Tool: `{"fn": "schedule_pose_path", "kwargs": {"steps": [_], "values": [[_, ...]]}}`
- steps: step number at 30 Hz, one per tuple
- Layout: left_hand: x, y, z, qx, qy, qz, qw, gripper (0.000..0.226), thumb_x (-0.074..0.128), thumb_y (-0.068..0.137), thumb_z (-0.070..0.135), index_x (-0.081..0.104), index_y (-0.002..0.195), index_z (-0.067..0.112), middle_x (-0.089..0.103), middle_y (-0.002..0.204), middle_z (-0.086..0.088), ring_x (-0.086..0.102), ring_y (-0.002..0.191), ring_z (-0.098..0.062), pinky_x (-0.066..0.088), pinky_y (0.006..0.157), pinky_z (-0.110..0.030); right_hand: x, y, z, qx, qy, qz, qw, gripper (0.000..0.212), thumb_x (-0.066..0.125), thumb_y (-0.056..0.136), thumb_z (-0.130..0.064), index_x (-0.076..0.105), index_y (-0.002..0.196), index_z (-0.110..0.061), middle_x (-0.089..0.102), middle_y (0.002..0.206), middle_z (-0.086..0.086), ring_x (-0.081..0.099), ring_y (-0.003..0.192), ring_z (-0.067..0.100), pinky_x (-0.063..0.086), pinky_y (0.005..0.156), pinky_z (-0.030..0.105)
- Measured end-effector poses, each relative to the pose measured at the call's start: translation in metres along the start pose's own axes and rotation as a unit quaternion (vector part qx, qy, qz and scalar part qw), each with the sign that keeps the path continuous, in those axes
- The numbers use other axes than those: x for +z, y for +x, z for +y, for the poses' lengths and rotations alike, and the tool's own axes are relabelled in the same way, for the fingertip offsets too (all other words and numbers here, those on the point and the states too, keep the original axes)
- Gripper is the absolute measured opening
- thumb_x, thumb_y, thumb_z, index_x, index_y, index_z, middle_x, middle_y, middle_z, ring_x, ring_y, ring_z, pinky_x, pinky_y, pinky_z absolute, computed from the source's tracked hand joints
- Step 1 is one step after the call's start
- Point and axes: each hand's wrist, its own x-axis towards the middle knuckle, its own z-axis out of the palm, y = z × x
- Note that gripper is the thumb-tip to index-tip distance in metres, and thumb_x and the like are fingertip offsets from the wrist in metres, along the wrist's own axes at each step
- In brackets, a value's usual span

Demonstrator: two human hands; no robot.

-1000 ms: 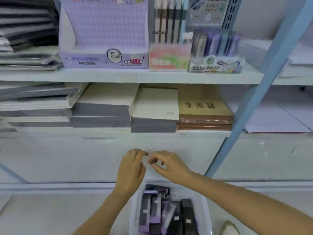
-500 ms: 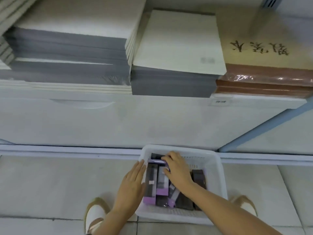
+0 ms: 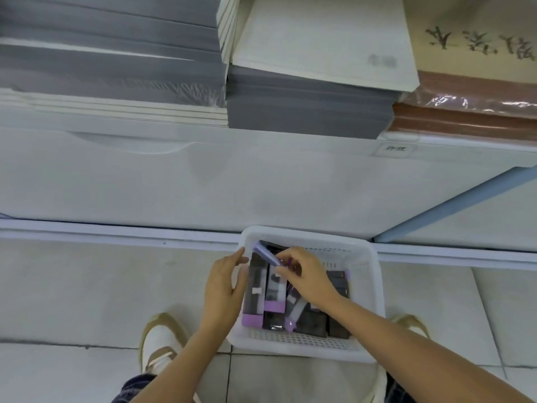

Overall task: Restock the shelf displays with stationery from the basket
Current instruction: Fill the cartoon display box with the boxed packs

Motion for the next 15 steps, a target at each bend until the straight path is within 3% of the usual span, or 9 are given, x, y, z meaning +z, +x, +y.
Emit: {"fn": "schedule_pose_path", "kwargs": {"steps": [3,6,8,11,15], "values": [[0.013,0.005,0.023,-0.136,-0.188,-0.043,0.972,0.031,0.051,0.098,0.028,0.05,0.129,0.024,0.068,0.107,0.004,0.064,0.098,-0.004,0.05,0.078,-0.014,0.004,-0.01,-0.014,-0.024,0.028,-0.064,0.997,0.018,0.069,0.087,-0.023,0.067,0.105,-0.021,0.063,0.095,-0.009,0.057,0.078,0.003,0.044,0.069,0.013],[0.015,0.011,0.033,-0.185,-0.287,0.002,0.94,0.017,0.045,0.101,0.021,0.055,0.11,0.011,0.072,0.091,-0.009,0.071,0.083,-0.016,0.054,0.067,-0.017,0.009,-0.014,-0.015,-0.027,0.029,-0.086,0.995,0.018,0.066,0.089,-0.029,0.067,0.104,-0.02,0.065,0.098,-0.008,0.058,0.085,0.003,0.044,0.073,0.014],[0.008,0.013,0.029,-0.197,-0.29,0.028,0.936,0.016,0.042,0.103,0.02,0.051,0.105,0.007,0.065,0.073,-0.013,0.067,0.065,-0.022,0.055,0.063,-0.024,0.006,-0.013,-0.007,-0.006,0.006,-0.015,1.0,0.017,0.063,0.091,-0.03,0.065,0.104,-0.021,0.06,0.102,-0.008,0.055,0.093,0.002,0.046,0.082,0.02],[0.0,0.015,0.011,-0.221,-0.235,0.036,0.946,0.013,0.043,0.103,0.019,0.05,0.104,0.009,0.051,0.062,-0.006,0.049,0.048,-0.014,0.05,0.054,-0.029,0.001,-0.011,0.013,0.052,-0.067,0.117,0.99,0.028,0.065,0.09,-0.024,0.058,0.116,-0.017,0.054,0.115,-0.003,0.051,0.109,0.012,0.04,0.096,0.022],[0.0,0.01,-0.008,-0.223,-0.17,0.009,0.96,0.012,0.049,0.1,0.022,0.054,0.099,0.011,0.054,0.07,-0.007,0.047,0.053,-0.014,0.048,0.051,-0.029,0.008,-0.005,0.029,0.064,-0.176,0.073,0.979,0.042,0.067,0.089,-0.023,0.054,0.128,-0.017,0.055,0.123,0.0,0.047,0.116,0.018,0.038,0.096,0.029]]}}
